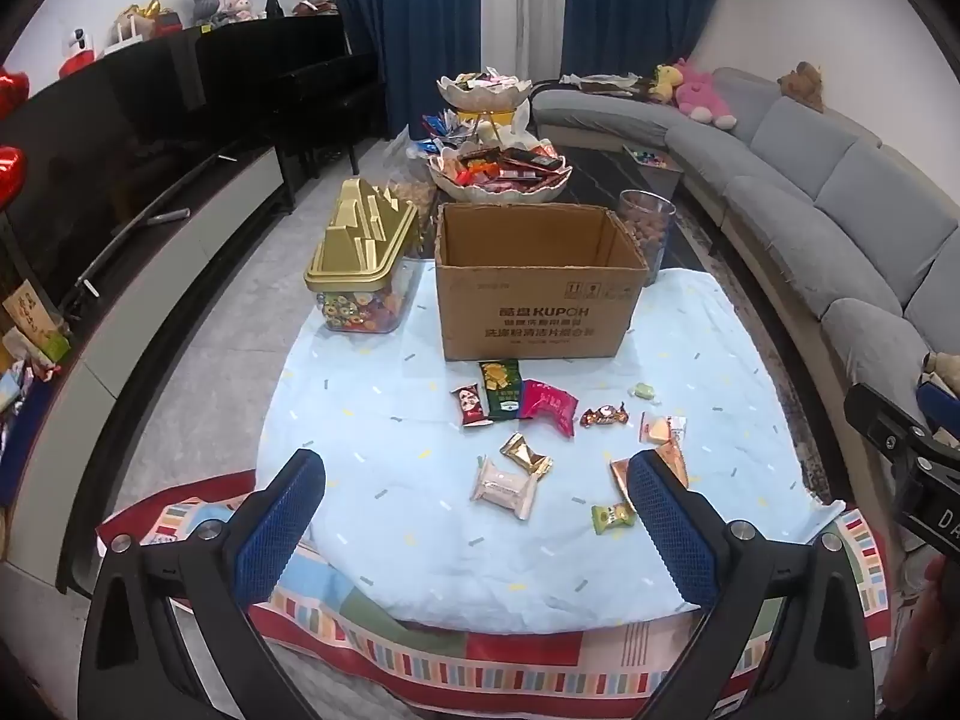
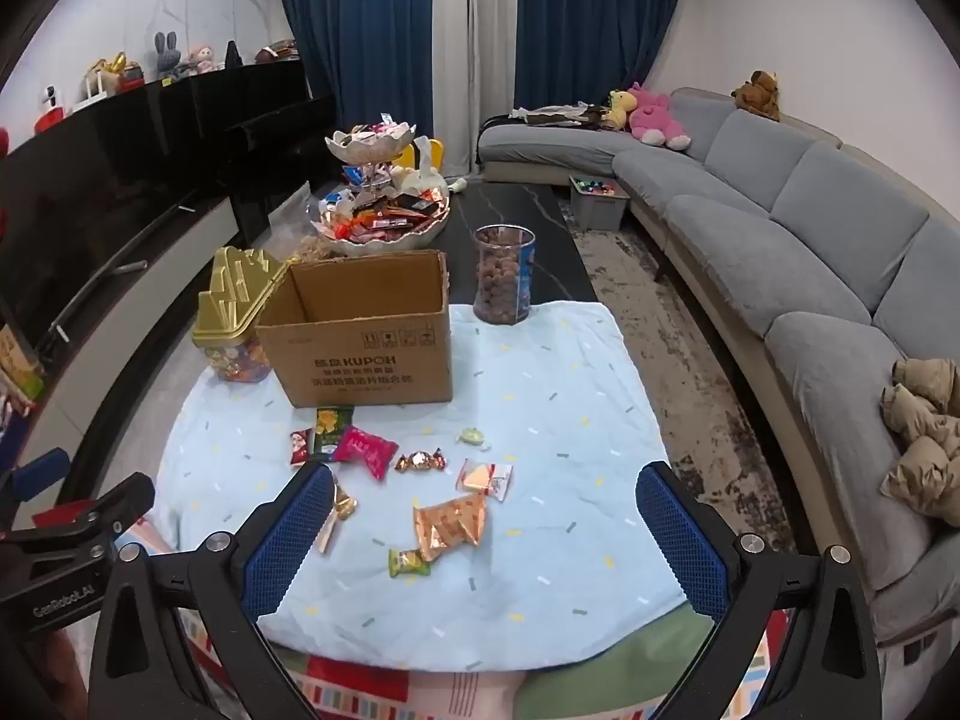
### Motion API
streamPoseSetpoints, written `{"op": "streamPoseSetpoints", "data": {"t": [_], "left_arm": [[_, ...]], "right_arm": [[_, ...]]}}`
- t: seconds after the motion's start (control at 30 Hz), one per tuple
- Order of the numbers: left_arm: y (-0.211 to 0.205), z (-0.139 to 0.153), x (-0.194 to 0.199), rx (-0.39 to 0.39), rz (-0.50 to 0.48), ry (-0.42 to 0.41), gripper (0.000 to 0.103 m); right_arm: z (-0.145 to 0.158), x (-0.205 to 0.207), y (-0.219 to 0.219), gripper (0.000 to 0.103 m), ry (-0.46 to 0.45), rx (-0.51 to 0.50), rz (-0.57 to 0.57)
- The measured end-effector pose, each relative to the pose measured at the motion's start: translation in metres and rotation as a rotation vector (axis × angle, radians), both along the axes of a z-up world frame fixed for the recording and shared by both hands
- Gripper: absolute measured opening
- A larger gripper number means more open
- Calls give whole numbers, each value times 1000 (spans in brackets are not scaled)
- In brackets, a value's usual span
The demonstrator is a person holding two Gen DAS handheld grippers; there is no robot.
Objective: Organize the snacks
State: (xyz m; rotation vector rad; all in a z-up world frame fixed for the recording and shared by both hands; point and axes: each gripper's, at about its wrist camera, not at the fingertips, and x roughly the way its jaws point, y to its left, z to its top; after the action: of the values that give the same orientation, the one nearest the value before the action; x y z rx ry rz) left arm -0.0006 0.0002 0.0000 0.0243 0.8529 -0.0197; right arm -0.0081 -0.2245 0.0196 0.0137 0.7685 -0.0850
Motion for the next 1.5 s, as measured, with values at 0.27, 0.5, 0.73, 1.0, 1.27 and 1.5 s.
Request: {"op": "streamPoseSetpoints", "data": {"t": [0.27,0.5,0.73,1.0,1.27,1.5], "left_arm": [[-1,1,-1,-19,-3,16,102],[2,-6,4,-24,-6,24,102],[3,-5,3,-29,-8,20,102],[2,-4,1,-27,-6,17,102],[2,-4,1,-24,-8,16,102],[4,-4,1,-25,-8,18,102]], "right_arm": [[0,1,1,102,10,0,6],[1,0,5,102,-20,-5,2],[3,-3,1,102,-29,-3,-2],[2,-3,1,102,-26,-5,-3],[-1,-4,1,102,-23,-3,-7],[0,-3,0,102,-22,-2,-5]]}}
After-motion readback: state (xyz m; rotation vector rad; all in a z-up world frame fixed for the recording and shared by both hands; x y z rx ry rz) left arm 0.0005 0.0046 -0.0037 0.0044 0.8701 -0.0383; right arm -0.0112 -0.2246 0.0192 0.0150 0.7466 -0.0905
